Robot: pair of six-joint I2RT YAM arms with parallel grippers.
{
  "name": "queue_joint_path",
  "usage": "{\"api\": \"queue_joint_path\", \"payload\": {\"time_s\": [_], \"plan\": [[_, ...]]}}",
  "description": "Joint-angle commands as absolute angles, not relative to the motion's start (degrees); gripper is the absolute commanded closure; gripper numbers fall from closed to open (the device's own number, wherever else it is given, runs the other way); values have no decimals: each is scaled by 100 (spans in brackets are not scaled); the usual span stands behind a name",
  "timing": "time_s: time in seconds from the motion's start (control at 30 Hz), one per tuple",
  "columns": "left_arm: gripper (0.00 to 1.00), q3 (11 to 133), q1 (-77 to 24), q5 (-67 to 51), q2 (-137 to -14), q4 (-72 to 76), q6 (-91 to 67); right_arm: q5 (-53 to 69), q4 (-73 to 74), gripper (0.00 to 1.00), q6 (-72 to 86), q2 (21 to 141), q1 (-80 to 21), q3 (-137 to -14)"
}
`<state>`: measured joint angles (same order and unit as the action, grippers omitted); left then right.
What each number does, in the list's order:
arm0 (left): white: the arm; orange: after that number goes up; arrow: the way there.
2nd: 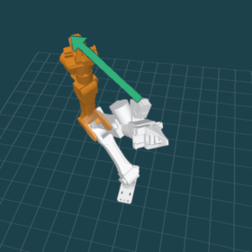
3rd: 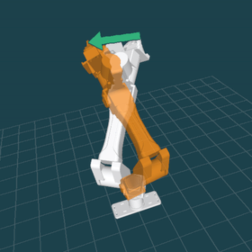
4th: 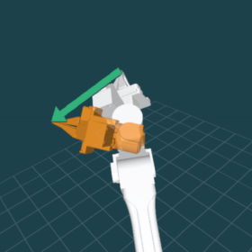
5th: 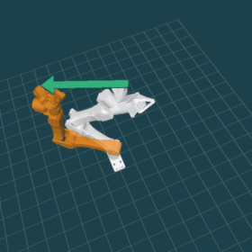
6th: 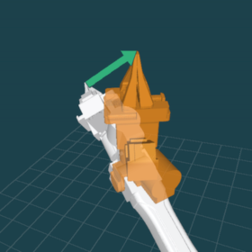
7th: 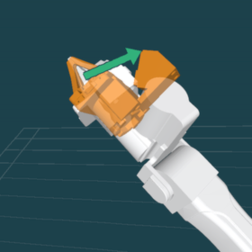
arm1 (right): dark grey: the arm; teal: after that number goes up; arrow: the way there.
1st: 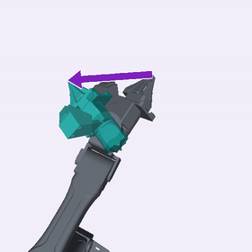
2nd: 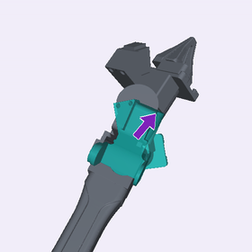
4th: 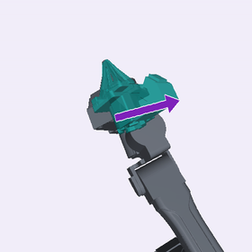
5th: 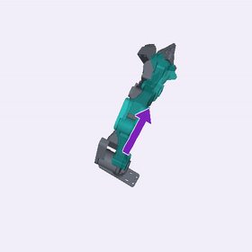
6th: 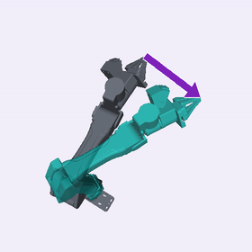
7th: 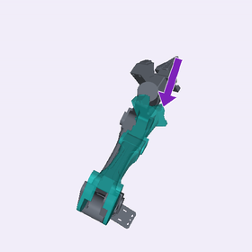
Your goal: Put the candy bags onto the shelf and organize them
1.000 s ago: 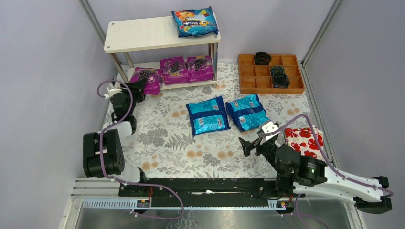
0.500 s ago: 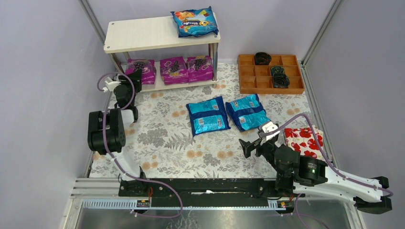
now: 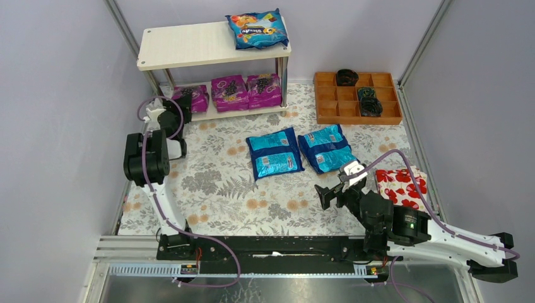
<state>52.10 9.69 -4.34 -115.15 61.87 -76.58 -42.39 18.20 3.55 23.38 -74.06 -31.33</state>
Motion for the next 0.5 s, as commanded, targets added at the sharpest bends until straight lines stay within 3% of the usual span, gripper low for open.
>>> {"api": "queue_joint_path", "payload": {"time_s": [0.0,0.23,0.47], "plan": [[36,5526,949,-497,-11367,6825,-7672,-4245,1803,0,484,2390,-7385,-3313],[21,5451,972,-452,-10610,4577,-7346,-4283,1837,0,545,2323,-7387,-3288],[12,5382,1071,-556,-10006,3195,-7315,-4254,1863,0,575,2316,-7383,-3262]]}}
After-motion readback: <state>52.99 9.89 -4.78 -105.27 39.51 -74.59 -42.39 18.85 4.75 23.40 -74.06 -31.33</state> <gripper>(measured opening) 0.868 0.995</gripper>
